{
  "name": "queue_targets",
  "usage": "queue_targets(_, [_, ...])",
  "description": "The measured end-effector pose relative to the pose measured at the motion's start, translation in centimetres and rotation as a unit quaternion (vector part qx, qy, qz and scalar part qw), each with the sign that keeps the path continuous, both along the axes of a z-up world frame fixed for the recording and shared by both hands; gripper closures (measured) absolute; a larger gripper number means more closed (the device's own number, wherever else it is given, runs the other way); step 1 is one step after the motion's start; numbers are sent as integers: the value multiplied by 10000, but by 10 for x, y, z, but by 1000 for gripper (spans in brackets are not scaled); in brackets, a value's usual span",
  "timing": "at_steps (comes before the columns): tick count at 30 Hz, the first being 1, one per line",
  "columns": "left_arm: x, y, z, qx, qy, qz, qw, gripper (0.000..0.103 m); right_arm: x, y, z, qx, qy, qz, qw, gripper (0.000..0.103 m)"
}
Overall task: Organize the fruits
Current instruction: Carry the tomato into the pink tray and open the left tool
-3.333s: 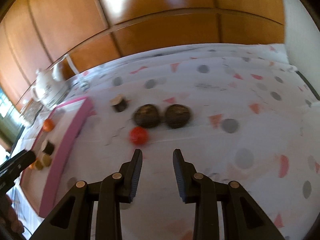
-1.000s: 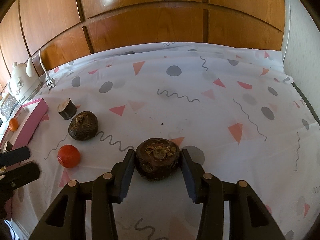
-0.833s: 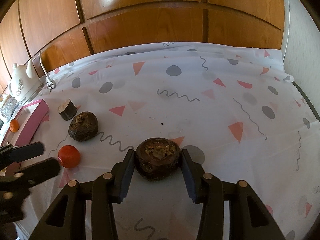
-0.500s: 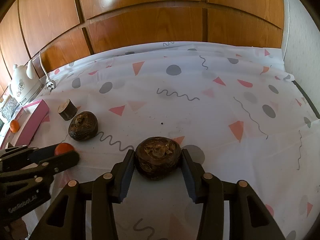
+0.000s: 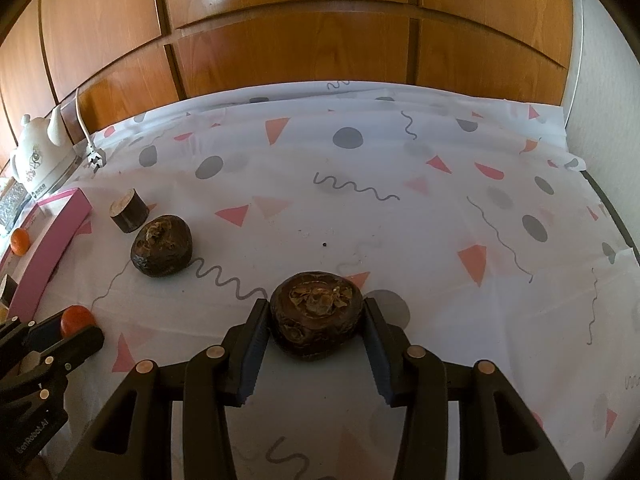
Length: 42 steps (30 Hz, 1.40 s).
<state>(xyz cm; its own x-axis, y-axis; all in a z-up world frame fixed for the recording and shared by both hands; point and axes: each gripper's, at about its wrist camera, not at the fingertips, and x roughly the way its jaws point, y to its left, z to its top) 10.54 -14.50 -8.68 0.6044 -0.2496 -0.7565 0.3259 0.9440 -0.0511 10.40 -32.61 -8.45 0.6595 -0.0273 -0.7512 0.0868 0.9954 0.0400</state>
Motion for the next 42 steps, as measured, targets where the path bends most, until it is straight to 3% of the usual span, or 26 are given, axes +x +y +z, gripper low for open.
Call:
queue_targets(19, [-2,-3,2,71,-48,13,10000,76,1,1,0,-69,-8,0,10000,56])
queue_targets(28, [-22,11,28,-33,-39,87,9999,76,0,1,0,-51,-21,-1,10000,56])
queue_targets(36, [-38,48,56,-243,-96,291,9992,76,1,3,1,-122,-9,-2,9999,57])
queue_targets(42, [-25,116,68,-448,-61,1110,9928,76,1,5,1,-202,8,-13,9998,57])
